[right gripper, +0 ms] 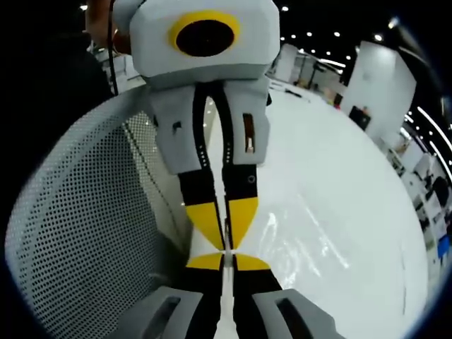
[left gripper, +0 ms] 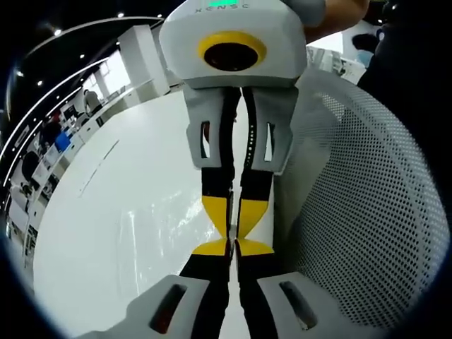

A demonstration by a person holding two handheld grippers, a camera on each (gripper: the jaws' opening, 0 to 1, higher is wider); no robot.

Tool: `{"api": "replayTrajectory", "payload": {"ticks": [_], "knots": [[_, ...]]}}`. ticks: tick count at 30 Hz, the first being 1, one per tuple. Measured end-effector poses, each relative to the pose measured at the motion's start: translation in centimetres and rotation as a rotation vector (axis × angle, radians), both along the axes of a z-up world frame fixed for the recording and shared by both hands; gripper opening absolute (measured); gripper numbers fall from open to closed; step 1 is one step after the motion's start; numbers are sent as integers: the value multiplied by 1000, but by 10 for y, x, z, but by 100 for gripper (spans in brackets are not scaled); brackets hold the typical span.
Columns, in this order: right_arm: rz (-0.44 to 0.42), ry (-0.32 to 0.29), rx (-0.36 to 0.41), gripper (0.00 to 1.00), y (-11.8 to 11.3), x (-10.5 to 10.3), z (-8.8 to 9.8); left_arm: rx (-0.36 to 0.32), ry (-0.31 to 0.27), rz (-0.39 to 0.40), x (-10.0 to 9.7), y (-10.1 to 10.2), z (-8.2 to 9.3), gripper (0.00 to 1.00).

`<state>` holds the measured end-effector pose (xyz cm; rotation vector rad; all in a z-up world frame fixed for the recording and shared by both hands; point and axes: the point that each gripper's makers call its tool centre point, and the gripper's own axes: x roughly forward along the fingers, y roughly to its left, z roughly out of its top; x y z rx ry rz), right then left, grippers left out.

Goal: Open the resealable bag by pulling the two sides of the seal apart until the entire bag opening is separated and visibly accessible.

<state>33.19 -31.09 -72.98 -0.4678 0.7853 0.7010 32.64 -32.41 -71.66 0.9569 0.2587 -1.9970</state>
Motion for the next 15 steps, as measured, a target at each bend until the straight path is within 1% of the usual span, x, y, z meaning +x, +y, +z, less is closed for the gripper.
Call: {"api": "replayTrajectory", "payload": {"ticks": [3,5,9,13,15], "knots": [[-8,-4,2,0,-2,1,-1,-15,-21,-3,0,-1,-2,0],[-8,-4,6,0,-2,1,0,-21,-22,-8,0,-1,0,0],[-16,-19,18,0,-2,1,2,-14,4,23,1,-1,3,0],[-23,-33,14,0,-3,2,3,-13,-3,31,2,-2,4,0],[-24,-30,18,0,-3,1,3,-7,0,27,2,-2,4,0]]}}
